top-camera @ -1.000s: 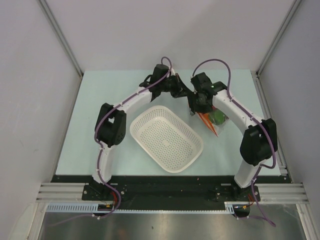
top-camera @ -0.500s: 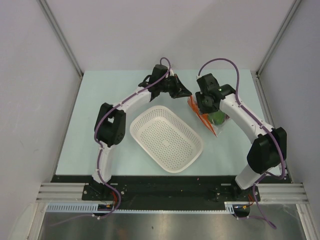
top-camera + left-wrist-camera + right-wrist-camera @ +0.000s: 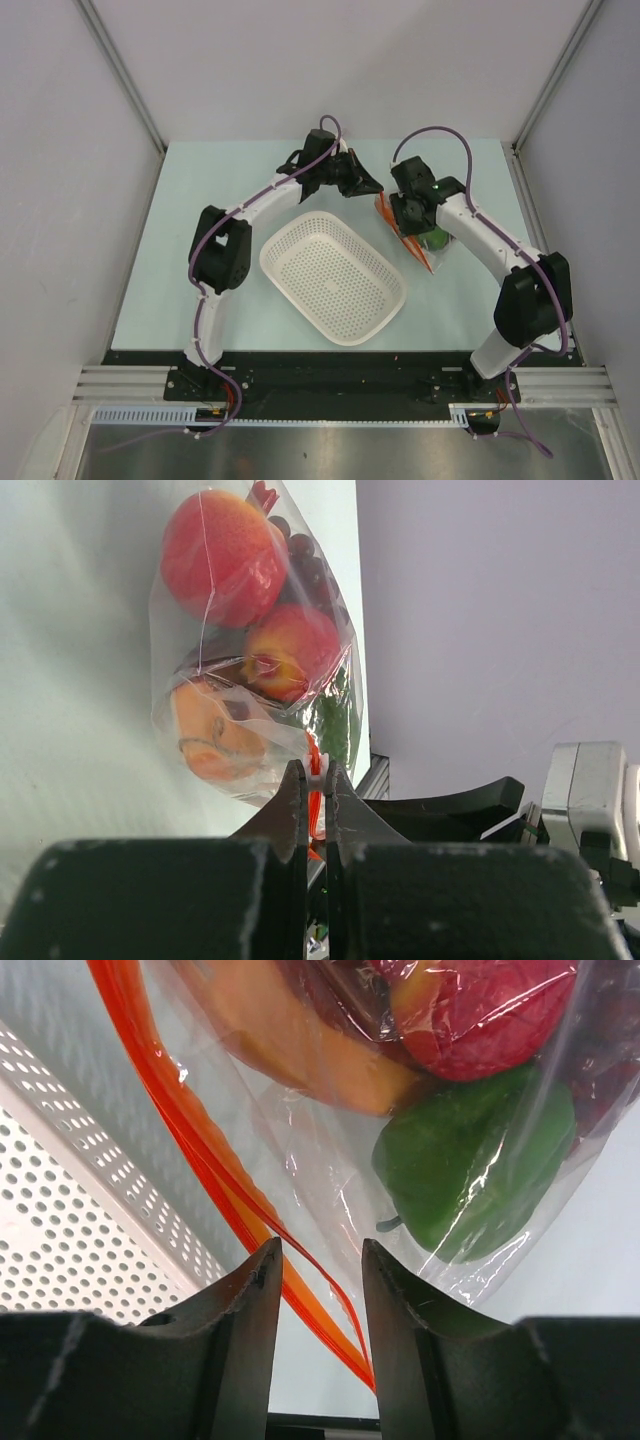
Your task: Open the zip-top bag and remove the fake food
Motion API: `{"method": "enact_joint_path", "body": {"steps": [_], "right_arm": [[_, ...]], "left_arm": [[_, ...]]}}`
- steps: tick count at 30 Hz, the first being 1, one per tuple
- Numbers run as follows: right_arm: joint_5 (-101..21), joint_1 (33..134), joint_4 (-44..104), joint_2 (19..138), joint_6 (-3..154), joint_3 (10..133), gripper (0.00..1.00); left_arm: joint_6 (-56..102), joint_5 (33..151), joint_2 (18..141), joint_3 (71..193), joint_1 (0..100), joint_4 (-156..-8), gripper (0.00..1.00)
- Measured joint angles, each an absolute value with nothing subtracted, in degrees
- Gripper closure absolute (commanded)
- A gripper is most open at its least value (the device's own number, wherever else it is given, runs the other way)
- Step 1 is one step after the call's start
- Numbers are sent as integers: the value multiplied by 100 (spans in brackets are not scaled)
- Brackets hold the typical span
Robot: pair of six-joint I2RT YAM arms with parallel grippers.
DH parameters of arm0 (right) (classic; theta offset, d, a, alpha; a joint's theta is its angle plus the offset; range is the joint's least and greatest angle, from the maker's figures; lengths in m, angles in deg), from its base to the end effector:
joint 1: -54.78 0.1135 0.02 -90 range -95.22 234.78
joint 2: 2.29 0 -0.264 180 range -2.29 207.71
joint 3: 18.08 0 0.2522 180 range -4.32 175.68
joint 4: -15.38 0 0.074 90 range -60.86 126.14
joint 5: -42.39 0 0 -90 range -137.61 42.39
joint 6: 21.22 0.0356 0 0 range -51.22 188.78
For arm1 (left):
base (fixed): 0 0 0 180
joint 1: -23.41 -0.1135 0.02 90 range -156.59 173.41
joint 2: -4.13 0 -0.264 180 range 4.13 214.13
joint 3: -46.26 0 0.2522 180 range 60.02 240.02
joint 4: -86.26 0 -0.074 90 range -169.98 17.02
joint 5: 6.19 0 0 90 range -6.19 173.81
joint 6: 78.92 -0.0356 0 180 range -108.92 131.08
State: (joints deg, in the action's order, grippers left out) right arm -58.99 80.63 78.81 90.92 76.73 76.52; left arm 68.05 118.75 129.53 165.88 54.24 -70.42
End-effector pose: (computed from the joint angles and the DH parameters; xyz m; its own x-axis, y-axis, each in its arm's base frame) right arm 0.3072 0.1410 0.2870 -0.8349 -0.2538 -0.4885 -0.2309 0.9670 -0.1078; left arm 0.4309 -0.2809 0.2531 -0.9401 -0.2393 -0.2428 0.1131 0.4529 -0.8844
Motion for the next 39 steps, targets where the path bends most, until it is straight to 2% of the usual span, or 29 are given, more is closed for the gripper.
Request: {"method": "enact_joint_path", "body": {"steps": [6, 7, 8, 9, 11, 12, 13, 15, 18, 20, 23, 24, 25, 31, 39], "right_arm": [[-6089, 8185, 7758, 9140, 7570, 7584, 74], [-6157, 8213, 7724, 9164, 7539, 7569, 85], [-6222, 8244, 7689, 9192, 7507, 7549, 93], [-6277, 8275, 7667, 9225, 7467, 7527, 100], [-6356, 8310, 7651, 9304, 7456, 7523, 100], [-6378, 8323, 7654, 9350, 7480, 7534, 100], [-6391, 8338, 7702, 9400, 7522, 7599, 100], [-6356, 8320, 7839, 9527, 7646, 7864, 100], [-6168, 8178, 7992, 9684, 7935, 8489, 100], [-6013, 8041, 8071, 9754, 8090, 8880, 100], [-5744, 7813, 8285, 9870, 8243, 9337, 100], [-5656, 7754, 8351, 9916, 8278, 9453, 100], [-5558, 7691, 8432, 9962, 8317, 9566, 100], [-5025, 7503, 8913, 10333, 8363, 10148, 100], [-4489, 7402, 9194, 10495, 8466, 10270, 100]], "left_arm": [[6814, 11877, 12953, 16588, 5420, -7046, 100], [6818, 11877, 12953, 16588, 5420, -7048, 100], [6825, 11877, 12953, 16588, 5418, -7048, 99], [6831, 11877, 12953, 16588, 5411, -7046, 93], [6844, 11875, 12953, 16595, 5396, -7039, 82], [6838, 11875, 12955, 16625, 5389, -6991, 67], [6794, 11875, 12964, 16698, 5383, -6882, 61], [6672, 11868, 13069, 17082, 5359, -6554, 52], [6385, 11833, 13152, 17666, 5284, -6194, 49], [6040, 11737, 13069, 17858, 5225, -6008, 49], [5564, 11591, 12704, 17506, 5177, -5925, 62], [5424, 11564, 12494, 17207, 5166, -5934, 72], [5297, 11554, 12284, 16901, 5158, -5960, 74], [4899, 11761, 11358, 15224, 5411, -6766, 84], [5126, 11897, 11919, 15174, 6373, -7481, 88]]}}
